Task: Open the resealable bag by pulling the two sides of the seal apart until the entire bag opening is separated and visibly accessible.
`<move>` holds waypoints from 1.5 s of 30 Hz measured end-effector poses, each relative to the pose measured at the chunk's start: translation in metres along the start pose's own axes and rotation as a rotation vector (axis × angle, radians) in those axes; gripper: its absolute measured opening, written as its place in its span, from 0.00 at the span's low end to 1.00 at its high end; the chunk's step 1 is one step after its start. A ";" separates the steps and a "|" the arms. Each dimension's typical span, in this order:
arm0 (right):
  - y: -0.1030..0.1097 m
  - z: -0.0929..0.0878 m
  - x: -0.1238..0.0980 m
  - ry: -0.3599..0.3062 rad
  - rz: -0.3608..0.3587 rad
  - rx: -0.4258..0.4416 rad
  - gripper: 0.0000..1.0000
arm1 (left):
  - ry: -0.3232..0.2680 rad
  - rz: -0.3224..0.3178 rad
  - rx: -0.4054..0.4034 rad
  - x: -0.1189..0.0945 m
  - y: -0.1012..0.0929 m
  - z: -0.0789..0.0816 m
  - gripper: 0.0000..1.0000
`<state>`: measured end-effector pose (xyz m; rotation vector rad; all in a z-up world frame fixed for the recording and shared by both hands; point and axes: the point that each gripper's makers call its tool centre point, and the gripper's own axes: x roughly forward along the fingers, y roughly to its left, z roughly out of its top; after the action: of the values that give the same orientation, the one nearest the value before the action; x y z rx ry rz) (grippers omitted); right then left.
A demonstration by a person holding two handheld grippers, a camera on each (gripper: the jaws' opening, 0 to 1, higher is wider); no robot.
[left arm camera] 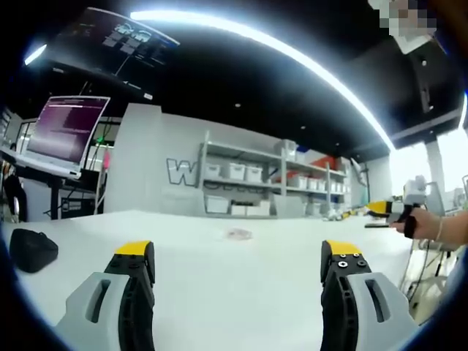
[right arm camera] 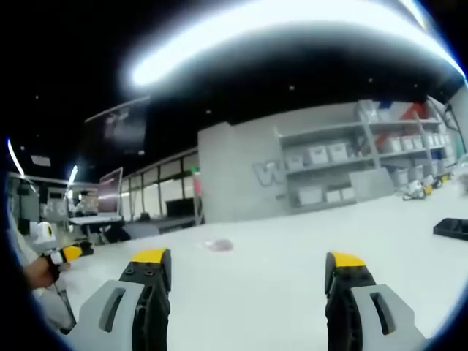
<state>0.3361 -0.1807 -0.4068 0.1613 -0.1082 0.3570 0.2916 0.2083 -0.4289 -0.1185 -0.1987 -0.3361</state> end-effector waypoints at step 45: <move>0.004 -0.023 -0.003 0.043 -0.022 -0.029 0.88 | 0.046 0.039 0.068 0.001 0.002 -0.013 0.91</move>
<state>0.3333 -0.1737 -0.4292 0.1260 -0.0686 0.3365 0.2955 0.2080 -0.4412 -0.0473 -0.1620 -0.2930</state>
